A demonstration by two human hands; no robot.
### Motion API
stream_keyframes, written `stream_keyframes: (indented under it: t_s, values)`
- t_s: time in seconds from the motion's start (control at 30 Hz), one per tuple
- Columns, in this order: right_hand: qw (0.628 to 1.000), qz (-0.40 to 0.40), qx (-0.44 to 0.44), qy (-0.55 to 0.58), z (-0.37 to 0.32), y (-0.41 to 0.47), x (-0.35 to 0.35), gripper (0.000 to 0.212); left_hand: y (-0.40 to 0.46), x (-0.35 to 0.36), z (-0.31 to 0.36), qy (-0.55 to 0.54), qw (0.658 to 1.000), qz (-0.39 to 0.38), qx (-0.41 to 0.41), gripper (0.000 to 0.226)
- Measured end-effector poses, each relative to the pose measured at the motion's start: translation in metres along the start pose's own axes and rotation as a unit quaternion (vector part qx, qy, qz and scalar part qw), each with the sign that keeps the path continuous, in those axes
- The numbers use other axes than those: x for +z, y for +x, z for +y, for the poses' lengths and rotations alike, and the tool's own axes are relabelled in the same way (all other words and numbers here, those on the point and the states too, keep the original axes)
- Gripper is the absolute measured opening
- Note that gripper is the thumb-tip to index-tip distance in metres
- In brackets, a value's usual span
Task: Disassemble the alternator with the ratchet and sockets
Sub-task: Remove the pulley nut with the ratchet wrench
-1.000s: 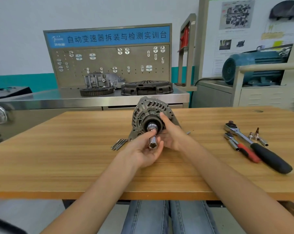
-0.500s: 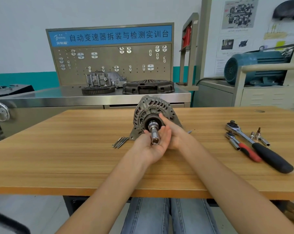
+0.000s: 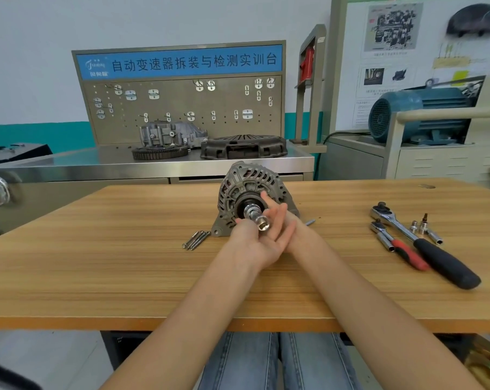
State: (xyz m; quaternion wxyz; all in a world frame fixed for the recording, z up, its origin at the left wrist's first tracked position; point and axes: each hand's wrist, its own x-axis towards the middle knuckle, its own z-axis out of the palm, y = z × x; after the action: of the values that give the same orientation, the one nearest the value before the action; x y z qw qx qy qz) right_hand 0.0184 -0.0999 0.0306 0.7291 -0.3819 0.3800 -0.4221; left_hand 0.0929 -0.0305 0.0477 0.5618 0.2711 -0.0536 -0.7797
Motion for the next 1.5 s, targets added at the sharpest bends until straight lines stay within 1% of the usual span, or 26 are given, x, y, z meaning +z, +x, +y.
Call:
stream_keyframes:
  t_s: [0.03,0.1,0.13,0.2,0.3,0.43,0.53,0.6,0.67,0.7,0.8,0.9,0.93,1.0,1.07,1.17,1.2,1.27,1.33,1.4,1.5]
  values:
    - [1.000,-0.005,0.005,0.014,0.000,0.001,0.000,0.066,0.001,0.000,-0.001,-0.021,1.000,-0.003,-0.013,0.036]
    - [0.998,-0.005,0.020,0.059,0.002,0.002,-0.001,0.064,0.002,-0.001,-0.002,-0.066,0.998,0.010,-0.023,0.031]
    - [0.997,0.000,0.026,0.077,0.003,0.001,-0.001,0.063,0.003,-0.002,-0.002,-0.084,0.996,0.018,-0.014,0.027]
    - [0.997,0.010,0.030,0.074,0.005,0.002,-0.004,0.062,0.004,-0.003,-0.002,-0.102,0.995,0.016,0.008,0.020]
    - [0.997,0.014,0.032,0.062,0.006,0.000,-0.005,0.063,0.002,-0.004,-0.002,-0.077,0.996,0.012,0.043,0.029]
    - [0.995,0.019,0.034,0.094,0.006,0.000,-0.003,0.063,-0.002,-0.004,0.002,-0.063,0.996,0.022,0.054,0.030]
    - [0.996,0.007,0.033,0.088,0.006,0.000,-0.004,0.063,-0.003,-0.002,0.005,-0.075,0.996,0.022,0.032,0.018]
    - [0.997,0.004,0.021,0.068,0.005,-0.001,-0.004,0.071,-0.001,-0.003,0.005,-0.066,0.997,0.031,0.004,0.027]
    - [0.998,0.003,0.008,0.056,0.005,0.000,-0.003,0.065,0.002,-0.002,0.006,-0.082,0.996,0.028,-0.026,0.035]
    - [0.998,0.008,0.010,0.059,0.005,0.000,-0.002,0.062,0.002,-0.002,0.006,-0.103,0.994,0.029,-0.037,0.034]
    - [0.997,0.032,0.023,0.070,0.006,-0.001,-0.002,0.060,0.001,-0.001,0.008,-0.132,0.990,0.030,-0.033,0.024]
    - [0.996,0.035,0.022,0.077,0.007,-0.004,-0.001,0.056,0.000,0.000,0.009,-0.106,0.994,0.007,-0.016,0.008]
    - [0.996,0.033,0.019,0.083,0.007,-0.003,-0.001,0.055,-0.001,0.000,0.009,-0.098,0.995,0.006,-0.007,0.007]
    - [0.996,0.027,0.018,0.083,0.007,-0.002,-0.002,0.055,0.001,-0.001,0.009,-0.092,0.996,0.018,-0.006,0.019]
    - [0.997,0.014,0.010,0.077,0.007,-0.003,-0.002,0.058,0.002,-0.003,0.009,-0.093,0.995,0.022,-0.031,0.015]
    - [0.997,0.018,-0.003,0.076,0.006,-0.005,-0.001,0.061,0.005,-0.005,0.009,-0.064,0.996,0.023,-0.065,0.042]
    - [0.997,0.021,-0.005,0.075,0.005,-0.005,-0.001,0.058,0.006,-0.004,0.010,-0.062,0.995,0.016,-0.072,0.044]
    - [0.997,0.030,0.002,0.064,0.006,-0.004,0.000,0.058,0.003,-0.003,0.010,-0.088,0.993,0.007,-0.074,0.035]
    - [0.997,0.032,0.016,0.067,0.007,-0.005,0.001,0.055,-0.002,-0.001,0.010,-0.103,0.994,0.006,-0.044,0.018]
    - [0.996,0.029,0.017,0.077,0.008,-0.006,0.001,0.054,-0.003,0.000,0.009,-0.106,0.994,0.015,-0.012,0.006]
    - [0.996,0.018,0.012,0.083,0.008,-0.006,-0.001,0.056,0.000,-0.003,0.007,-0.095,0.995,0.038,-0.008,0.014]
